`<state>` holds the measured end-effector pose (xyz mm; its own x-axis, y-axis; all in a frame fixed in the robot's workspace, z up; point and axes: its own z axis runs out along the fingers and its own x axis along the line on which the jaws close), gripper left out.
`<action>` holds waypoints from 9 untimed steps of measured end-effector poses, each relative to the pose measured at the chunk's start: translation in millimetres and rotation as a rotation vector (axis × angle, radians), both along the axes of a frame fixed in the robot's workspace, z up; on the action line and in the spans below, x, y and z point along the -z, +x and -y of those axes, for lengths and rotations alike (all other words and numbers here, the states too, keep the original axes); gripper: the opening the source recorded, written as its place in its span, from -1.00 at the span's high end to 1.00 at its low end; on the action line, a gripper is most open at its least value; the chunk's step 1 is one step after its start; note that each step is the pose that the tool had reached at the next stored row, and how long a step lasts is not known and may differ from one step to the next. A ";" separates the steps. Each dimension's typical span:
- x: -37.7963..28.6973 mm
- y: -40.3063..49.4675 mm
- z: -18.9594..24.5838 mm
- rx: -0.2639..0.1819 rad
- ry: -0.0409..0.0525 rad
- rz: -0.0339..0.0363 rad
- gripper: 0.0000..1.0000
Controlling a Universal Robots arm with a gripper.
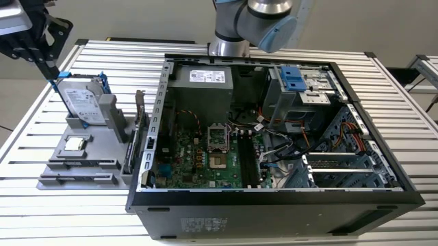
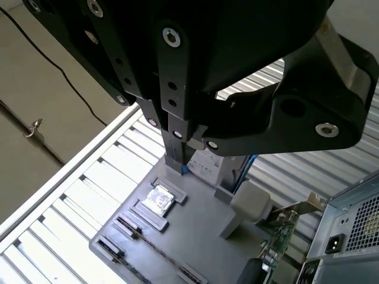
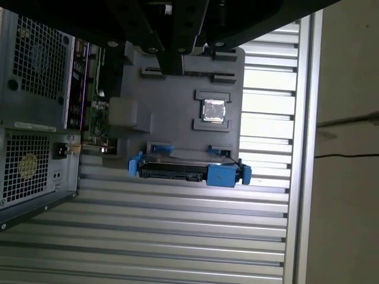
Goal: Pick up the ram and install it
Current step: 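Pick up the ram and move it above insertion slot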
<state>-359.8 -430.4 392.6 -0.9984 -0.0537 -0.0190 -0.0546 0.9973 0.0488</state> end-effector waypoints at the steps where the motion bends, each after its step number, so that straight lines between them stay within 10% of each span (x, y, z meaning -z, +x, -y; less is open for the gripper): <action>1: 0.0 0.0 0.9 0.000 0.0000 0.0000 1.00; 9: 0.0 -0.3 7.5 0.002 0.0000 -0.0001 1.00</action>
